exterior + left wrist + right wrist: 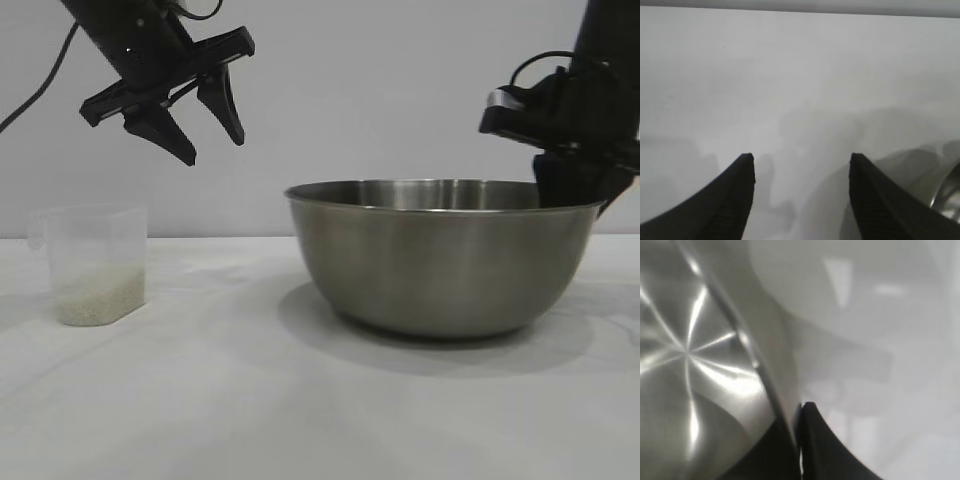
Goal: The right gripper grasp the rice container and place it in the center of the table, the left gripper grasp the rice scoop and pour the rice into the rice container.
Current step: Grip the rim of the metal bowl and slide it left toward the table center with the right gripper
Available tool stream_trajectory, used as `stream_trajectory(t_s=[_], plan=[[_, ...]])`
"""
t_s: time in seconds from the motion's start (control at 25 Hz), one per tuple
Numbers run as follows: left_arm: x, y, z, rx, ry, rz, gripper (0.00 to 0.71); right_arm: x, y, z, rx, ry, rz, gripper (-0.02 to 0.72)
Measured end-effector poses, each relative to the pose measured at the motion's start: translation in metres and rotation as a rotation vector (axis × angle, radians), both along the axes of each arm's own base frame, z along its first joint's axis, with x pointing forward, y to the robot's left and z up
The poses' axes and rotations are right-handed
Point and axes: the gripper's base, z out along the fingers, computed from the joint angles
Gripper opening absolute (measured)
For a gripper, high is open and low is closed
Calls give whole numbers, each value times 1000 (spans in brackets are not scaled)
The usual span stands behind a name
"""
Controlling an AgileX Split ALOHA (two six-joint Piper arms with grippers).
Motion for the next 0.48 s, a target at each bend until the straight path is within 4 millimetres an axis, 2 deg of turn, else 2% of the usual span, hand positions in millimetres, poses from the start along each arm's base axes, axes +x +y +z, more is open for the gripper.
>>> stream_trajectory(t_s=[0.2,0.48], plan=[[0,0,0,0,0,0,365,-2,20,-1,40,-18,8,0],[0,0,0,0,0,0,365,0,26,-7,87,-7,-29,0]])
